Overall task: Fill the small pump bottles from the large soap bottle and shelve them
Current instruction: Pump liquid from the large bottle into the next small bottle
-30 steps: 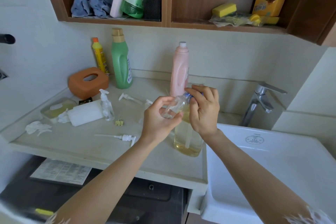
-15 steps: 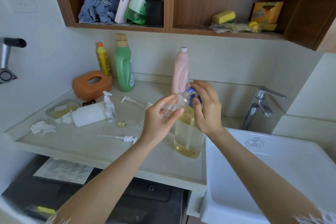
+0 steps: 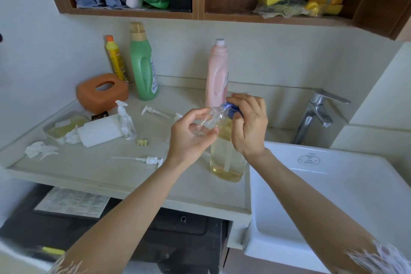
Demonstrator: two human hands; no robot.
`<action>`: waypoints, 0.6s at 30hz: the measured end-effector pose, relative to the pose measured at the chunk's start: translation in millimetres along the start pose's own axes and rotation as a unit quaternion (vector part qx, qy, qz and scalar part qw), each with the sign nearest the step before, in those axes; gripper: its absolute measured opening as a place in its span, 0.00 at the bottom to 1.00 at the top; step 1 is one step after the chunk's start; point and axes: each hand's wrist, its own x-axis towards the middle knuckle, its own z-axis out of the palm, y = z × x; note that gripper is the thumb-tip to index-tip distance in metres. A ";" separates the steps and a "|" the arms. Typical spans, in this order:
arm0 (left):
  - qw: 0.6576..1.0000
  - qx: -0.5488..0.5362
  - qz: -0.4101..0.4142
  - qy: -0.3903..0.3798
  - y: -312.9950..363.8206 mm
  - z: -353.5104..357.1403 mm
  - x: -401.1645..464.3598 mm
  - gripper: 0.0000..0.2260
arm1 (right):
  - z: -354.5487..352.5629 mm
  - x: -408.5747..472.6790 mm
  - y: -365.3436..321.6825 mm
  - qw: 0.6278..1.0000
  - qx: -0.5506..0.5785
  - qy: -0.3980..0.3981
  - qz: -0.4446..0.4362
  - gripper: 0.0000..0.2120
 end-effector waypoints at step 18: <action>0.998 -0.026 0.062 -0.010 7.4 -1.9 -4.6 0.23 | -7.6 10.4 0.2 0.997 0.053 -0.029 -0.045 0.26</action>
